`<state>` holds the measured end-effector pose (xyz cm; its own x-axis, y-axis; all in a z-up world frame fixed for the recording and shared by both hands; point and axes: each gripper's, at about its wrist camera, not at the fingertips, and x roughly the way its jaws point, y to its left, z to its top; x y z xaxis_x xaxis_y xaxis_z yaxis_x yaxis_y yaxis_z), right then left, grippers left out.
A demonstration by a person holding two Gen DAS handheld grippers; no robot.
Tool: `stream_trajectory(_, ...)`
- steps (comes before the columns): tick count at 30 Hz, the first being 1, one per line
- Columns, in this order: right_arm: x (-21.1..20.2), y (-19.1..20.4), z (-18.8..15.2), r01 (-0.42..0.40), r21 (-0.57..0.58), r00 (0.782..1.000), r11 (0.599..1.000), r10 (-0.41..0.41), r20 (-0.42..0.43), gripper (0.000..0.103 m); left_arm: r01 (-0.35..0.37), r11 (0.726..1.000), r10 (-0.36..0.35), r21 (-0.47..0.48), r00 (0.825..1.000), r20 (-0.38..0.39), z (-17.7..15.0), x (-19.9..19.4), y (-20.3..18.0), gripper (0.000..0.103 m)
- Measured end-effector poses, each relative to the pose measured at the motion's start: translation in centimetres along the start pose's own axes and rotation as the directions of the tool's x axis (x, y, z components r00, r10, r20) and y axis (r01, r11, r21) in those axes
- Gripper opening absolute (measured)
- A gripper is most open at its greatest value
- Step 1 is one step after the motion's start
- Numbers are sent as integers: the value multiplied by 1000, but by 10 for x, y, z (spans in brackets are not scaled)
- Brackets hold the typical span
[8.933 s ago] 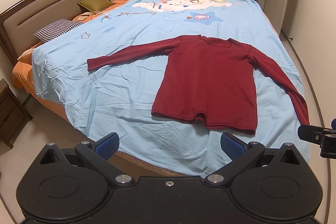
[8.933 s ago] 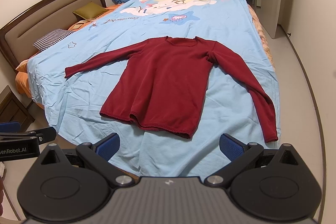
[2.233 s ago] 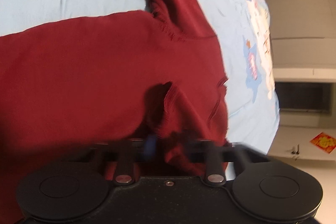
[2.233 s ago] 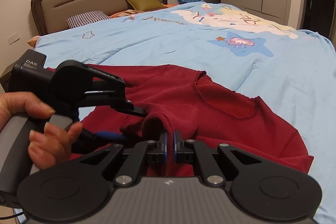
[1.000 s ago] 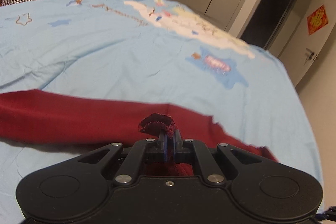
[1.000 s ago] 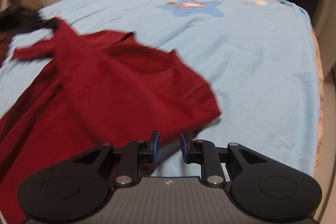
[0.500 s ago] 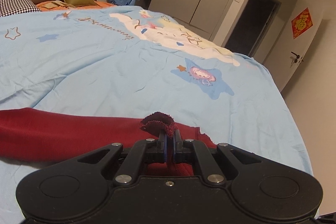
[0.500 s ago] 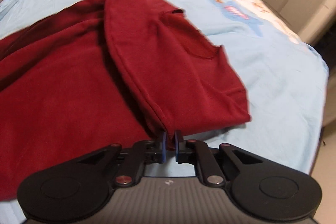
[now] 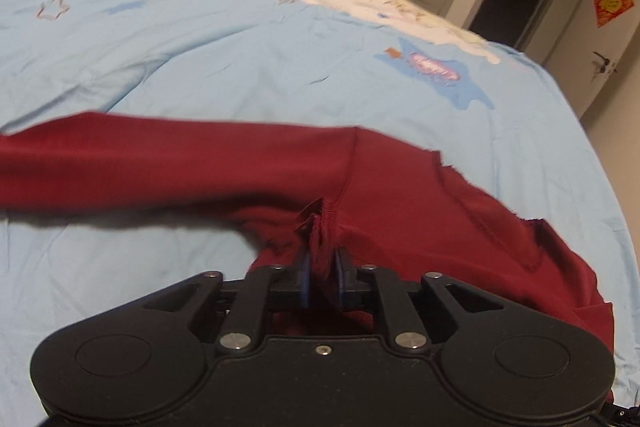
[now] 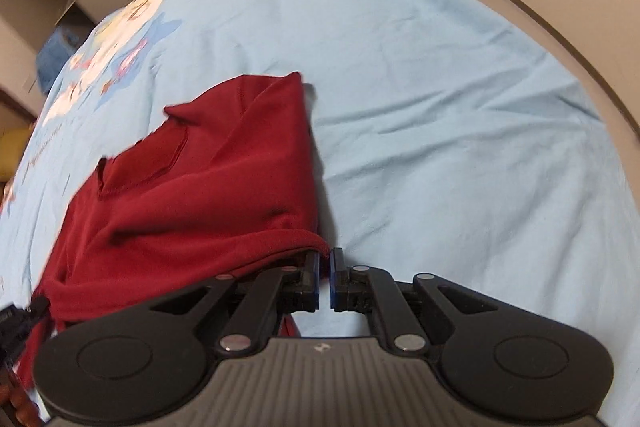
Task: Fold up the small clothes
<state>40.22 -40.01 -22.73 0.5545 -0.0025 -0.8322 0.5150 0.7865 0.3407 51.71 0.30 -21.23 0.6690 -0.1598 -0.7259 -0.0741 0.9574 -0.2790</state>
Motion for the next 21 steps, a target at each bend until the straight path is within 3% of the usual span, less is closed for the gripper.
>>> stream_trajectory(2,-1,-1,-1,2,-77,1000,997,-2,-8,6,-21,999,20,-40,999,-29,-3,-4,12,28)
stream_trajectory(4,1,-3,-2,0,-132,1000,991,-3,-23,9,-7,996,5,-89,1000,-29,-6,-12,23,50)
stream_trajectory(5,1,-1,-4,-7,-160,1000,987,2,-30,11,4,994,-6,-108,1000,-15,-8,-19,27,56)
stream_trajectory(7,-7,-1,-6,-18,-215,999,976,11,-37,14,-3,990,6,-139,1000,17,-9,-32,36,81)
stream_trajectory(12,-27,5,-10,-37,-352,999,935,34,-14,44,-100,956,127,-277,989,79,-5,-46,76,100)
stream_trajectory(15,-35,10,-11,-58,-416,998,907,63,0,56,-190,890,246,-415,965,85,8,-42,111,100)
stream_trajectory(18,-41,16,-12,-85,-458,995,885,102,13,67,-224,796,336,-562,936,102,19,-38,146,100)
stream_trajectory(21,-44,22,-12,-106,-494,991,863,133,19,72,-255,694,437,-674,893,112,25,-36,176,97)
